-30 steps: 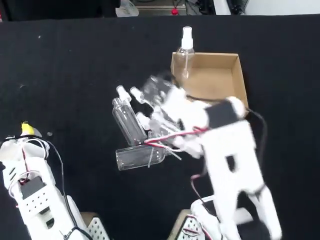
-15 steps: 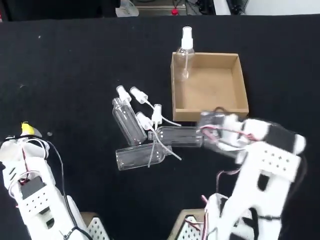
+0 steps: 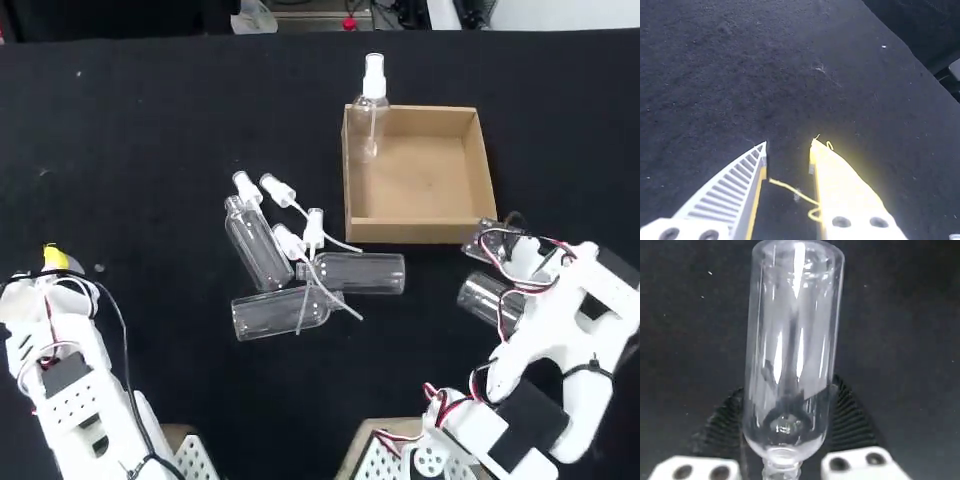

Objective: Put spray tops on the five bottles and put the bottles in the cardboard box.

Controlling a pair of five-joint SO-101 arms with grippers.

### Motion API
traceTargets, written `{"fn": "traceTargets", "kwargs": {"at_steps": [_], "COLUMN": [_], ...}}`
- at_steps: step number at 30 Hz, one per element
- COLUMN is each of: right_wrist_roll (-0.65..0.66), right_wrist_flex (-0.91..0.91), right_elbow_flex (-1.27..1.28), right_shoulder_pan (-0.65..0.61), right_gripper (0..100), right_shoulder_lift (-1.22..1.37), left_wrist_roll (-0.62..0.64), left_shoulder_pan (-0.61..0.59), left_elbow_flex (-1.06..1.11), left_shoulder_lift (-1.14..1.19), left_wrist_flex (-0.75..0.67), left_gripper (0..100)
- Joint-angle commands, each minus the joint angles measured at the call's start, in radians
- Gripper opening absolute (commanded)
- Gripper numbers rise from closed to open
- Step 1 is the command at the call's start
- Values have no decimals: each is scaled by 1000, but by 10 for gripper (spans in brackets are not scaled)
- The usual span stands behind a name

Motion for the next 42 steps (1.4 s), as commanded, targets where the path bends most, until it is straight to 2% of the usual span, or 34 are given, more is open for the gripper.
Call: {"fn": "traceTargets", "kwargs": {"at_steps": [1,5,8,11,14,16,19,21,23,26,29,31,37,42], "right_wrist_roll": [9,9,8,-17,-114,-219,-460,-589,-637,-638,-631,-574,-368,-301], "right_wrist_flex": [-21,-21,-23,-21,-23,-20,2,40,48,-6,-86,-137,-244,-362], "right_elbow_flex": [-62,-62,-65,-87,-140,-193,-255,-295,-331,-351,-338,-323,-183,-15], "right_shoulder_pan": [28,23,23,23,23,23,23,29,31,40,91,144,295,334], "right_gripper": [98,314,374,344,307,292,267,216,130,5,66,87,89,89], "right_shoulder_lift": [2,2,1,2,2,2,2,8,12,12,12,12,12,12], "left_wrist_roll": [-14,-14,-14,-14,-14,-14,-14,-14,-14,-14,-14,-14,-14,-14], "left_shoulder_pan": [36,36,36,36,36,36,36,36,36,35,30,31,35,35], "left_elbow_flex": [-21,-21,-21,-21,-21,-21,-21,-21,-21,-21,-21,-21,-21,-21], "left_shoulder_lift": [-9,-9,-9,-9,-9,-9,-9,-9,-9,-9,-9,-9,-9,-9], "left_wrist_flex": [-23,-23,-23,-23,-23,-23,-23,-23,-23,-20,-18,-18,-21,-21], "left_gripper": [145,145,145,145,145,145,145,145,145,145,145,145,145,145]}}
